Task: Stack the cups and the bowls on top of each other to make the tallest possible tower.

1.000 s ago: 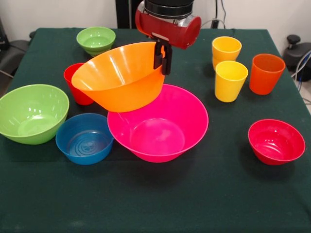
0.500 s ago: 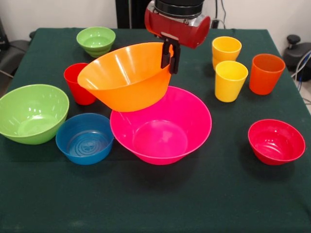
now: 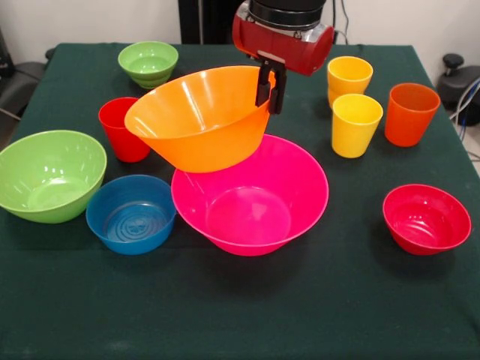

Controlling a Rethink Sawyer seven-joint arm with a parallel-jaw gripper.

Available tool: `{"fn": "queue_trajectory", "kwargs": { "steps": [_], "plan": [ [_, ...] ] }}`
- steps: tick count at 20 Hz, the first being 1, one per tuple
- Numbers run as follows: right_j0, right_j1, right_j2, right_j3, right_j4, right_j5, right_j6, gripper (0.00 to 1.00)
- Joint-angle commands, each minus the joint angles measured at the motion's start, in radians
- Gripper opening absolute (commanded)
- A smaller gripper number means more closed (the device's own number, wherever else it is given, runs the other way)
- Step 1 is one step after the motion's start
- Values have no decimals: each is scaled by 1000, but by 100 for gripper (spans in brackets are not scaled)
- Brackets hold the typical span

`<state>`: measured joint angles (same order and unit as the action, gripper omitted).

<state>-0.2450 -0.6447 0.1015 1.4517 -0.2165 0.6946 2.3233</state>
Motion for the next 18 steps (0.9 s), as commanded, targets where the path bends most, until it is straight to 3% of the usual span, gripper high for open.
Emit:
{"fn": "queue_trajectory", "kwargs": {
  "steps": [1, 18],
  "plan": [
    [19, 51, 43, 3, -31, -29, -8, 0],
    [19, 54, 45, 4, -30, -44, -2, 0]
  ]
}}
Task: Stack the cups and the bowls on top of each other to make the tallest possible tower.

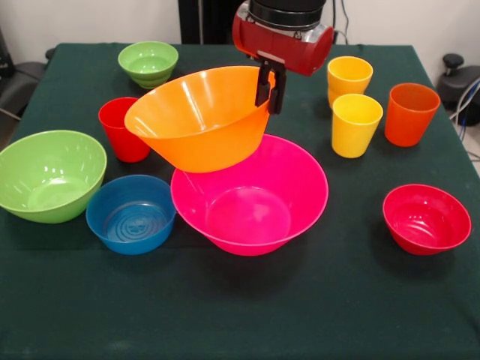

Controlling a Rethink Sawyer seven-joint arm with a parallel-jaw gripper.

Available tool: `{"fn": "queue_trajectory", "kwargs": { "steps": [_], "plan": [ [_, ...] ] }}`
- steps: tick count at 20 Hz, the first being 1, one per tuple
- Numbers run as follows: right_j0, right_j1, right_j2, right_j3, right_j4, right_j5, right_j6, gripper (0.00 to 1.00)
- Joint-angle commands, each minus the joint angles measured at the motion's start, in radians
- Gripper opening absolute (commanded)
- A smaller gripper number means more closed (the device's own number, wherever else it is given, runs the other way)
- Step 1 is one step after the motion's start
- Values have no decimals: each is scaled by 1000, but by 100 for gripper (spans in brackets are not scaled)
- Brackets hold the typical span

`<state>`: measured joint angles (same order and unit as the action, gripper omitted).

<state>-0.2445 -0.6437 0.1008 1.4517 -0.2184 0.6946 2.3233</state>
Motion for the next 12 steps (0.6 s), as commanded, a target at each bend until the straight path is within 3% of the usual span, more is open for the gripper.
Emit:
{"fn": "queue_trajectory", "kwargs": {
  "steps": [1, 2, 3, 12],
  "plan": [
    [20, 52, 46, 5, -28, -44, -1, 0],
    [22, 51, 43, 4, -30, -42, 1, 0],
    [25, 51, 40, 4, -30, -41, 5, 100],
    [33, 43, 34, 14, -33, -58, 14, 100]
  ]
}}
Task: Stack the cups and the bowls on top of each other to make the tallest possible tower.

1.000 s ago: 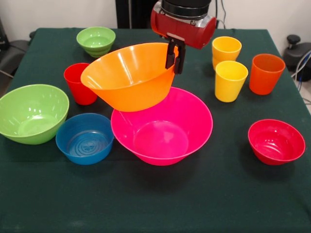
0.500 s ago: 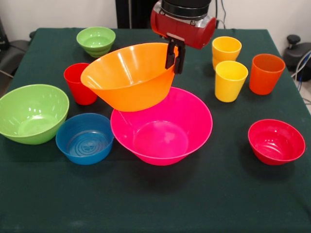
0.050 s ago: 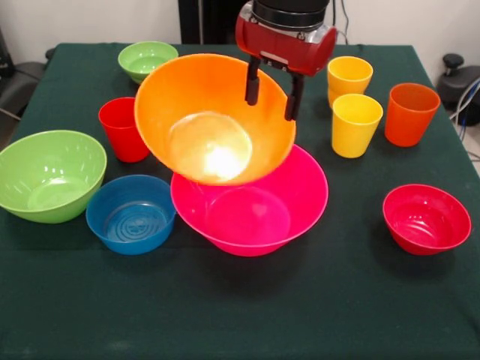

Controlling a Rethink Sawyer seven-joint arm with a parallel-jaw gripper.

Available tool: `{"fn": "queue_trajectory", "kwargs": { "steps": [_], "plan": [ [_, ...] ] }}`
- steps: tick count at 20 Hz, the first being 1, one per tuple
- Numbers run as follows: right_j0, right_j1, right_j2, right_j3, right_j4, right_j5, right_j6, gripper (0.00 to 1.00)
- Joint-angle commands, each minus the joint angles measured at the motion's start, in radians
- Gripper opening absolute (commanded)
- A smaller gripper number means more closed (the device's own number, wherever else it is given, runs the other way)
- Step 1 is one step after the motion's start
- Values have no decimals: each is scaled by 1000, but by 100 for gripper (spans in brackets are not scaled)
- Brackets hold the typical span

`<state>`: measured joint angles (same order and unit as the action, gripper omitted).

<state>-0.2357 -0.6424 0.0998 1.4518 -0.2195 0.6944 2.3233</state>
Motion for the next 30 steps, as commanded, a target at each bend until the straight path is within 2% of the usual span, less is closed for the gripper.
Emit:
{"fn": "queue_trajectory", "kwargs": {
  "steps": [1, 17, 27, 30],
  "plan": [
    [25, 41, 33, 15, -33, -59, 15, 100],
    [15, 43, 46, 46, -19, -121, 14, 100],
    [-25, -42, 39, 133, -5, -82, -14, 100],
    [-41, -44, 25, 134, -23, -83, -27, 100]
  ]
}}
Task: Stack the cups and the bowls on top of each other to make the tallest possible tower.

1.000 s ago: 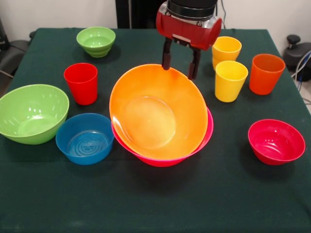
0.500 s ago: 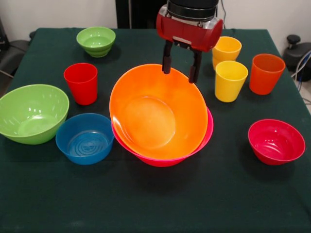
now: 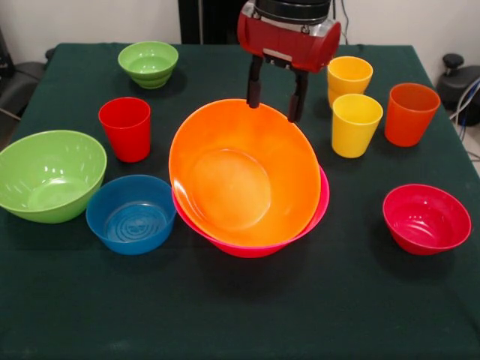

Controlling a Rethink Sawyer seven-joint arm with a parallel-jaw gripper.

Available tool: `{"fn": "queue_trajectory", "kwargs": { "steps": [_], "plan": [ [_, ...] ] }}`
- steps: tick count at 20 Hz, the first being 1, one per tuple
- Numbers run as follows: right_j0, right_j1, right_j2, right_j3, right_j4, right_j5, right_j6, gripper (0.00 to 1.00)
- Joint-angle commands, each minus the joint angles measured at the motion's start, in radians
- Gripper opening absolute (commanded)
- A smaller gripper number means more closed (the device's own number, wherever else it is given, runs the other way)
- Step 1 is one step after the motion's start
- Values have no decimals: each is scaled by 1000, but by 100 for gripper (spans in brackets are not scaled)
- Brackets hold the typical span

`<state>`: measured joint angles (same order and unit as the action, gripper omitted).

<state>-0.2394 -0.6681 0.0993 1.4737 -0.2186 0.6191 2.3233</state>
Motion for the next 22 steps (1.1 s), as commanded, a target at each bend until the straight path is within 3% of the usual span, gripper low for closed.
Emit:
{"fn": "queue_trajectory", "kwargs": {
  "steps": [1, 11, 22],
  "plan": [
    [-47, -15, 26, 114, -28, -17, -32, 100],
    [-105, 14, 32, 105, -57, -45, -57, 100],
    [-124, 42, 47, 96, -64, -67, -59, 100]
  ]
}}
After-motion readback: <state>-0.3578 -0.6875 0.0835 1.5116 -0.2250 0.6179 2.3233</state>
